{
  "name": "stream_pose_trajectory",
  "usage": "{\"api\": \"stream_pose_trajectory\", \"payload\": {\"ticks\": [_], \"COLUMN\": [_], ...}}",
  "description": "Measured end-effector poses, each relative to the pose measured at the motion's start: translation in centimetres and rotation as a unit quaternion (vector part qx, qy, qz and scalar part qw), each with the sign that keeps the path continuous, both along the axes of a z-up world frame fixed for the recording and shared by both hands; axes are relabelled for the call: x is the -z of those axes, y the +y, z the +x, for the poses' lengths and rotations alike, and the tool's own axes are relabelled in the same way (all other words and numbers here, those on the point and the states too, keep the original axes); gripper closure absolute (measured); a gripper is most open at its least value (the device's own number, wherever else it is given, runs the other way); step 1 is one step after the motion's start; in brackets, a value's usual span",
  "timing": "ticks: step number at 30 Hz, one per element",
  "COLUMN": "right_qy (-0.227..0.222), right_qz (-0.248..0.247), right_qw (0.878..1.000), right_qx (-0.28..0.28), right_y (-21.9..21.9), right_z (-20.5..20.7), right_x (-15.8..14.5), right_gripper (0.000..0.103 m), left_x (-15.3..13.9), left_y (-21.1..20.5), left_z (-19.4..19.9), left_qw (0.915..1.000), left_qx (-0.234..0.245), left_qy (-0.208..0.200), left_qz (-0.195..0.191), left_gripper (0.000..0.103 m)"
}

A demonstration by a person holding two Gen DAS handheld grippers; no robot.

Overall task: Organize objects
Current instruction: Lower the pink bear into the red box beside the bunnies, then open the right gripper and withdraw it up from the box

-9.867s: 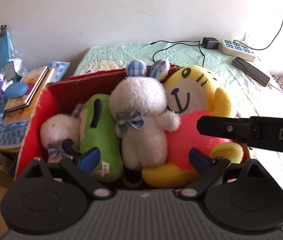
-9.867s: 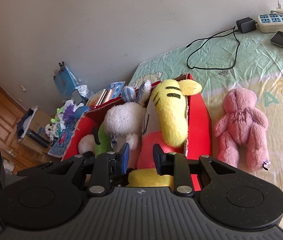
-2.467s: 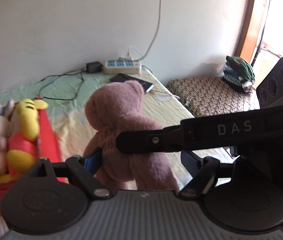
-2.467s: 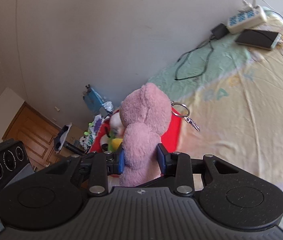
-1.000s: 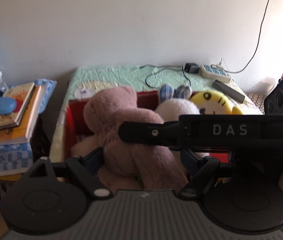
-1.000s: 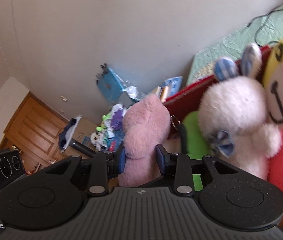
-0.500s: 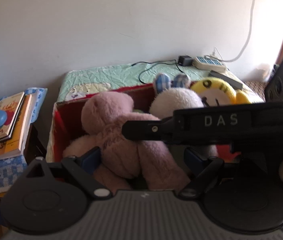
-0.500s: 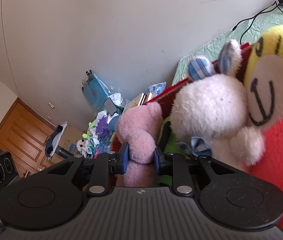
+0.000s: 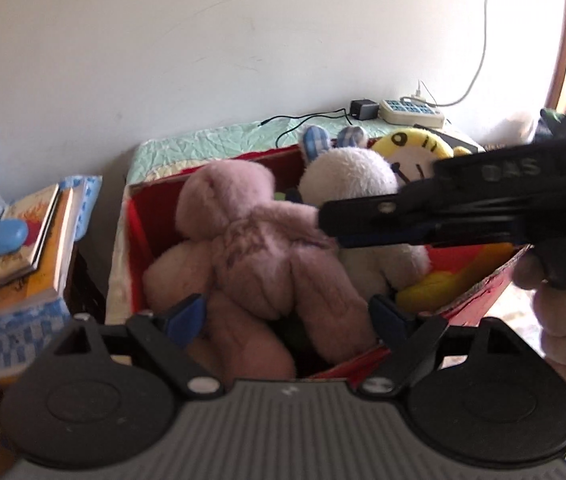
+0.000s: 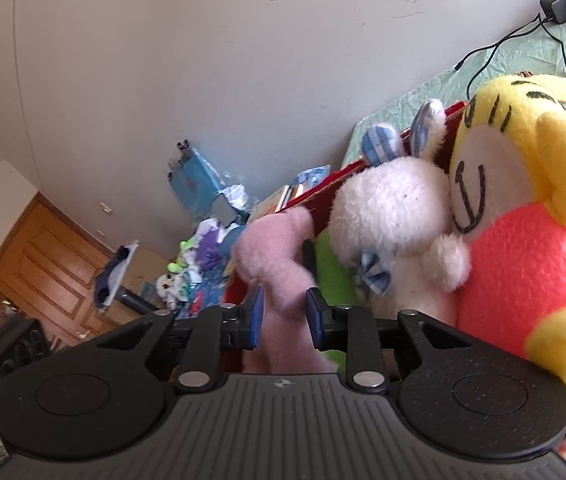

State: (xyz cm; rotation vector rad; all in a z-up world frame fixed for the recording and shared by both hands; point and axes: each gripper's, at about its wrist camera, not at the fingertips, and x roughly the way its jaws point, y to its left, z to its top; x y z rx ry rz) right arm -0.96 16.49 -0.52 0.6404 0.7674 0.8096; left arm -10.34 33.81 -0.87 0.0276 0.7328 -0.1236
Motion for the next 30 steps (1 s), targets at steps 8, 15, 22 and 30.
{"api": "stream_pose_trajectory", "payload": {"ticks": [8, 15, 22, 30], "right_qy": [0.015, -0.001, -0.036, -0.057], "right_qz": [-0.051, -0.064, -0.128, -0.17], "right_qw": [0.998, 0.998, 0.99, 0.983], "right_qx": [0.014, 0.021, 0.04, 0.051], "right_y": [1.4, 1.3, -0.2, -2.4], "right_z": [0.0, -0.8, -1.8, -2.9], "right_x": [0.7, 0.3, -1.2, -2.4], "right_gripper": [0.079, 0.078, 0.075, 0.06], "left_x": [-0.3, -0.3, -1.9, -3.3], "left_y": [0.9, -0.1, -2.7, -8.4], "left_z": [0.4, 1.0, 1.8, 1.2], "left_qw": [0.9987, 0.9974, 0.9932, 0.9857], "left_qx": [-0.039, -0.06, -0.102, -0.132], "left_qy": [0.02, 0.035, 0.055, 0.05], "left_qz": [-0.025, -0.018, 0.017, 0.092], "left_gripper": [0.016, 0.016, 0.016, 0.016]}}
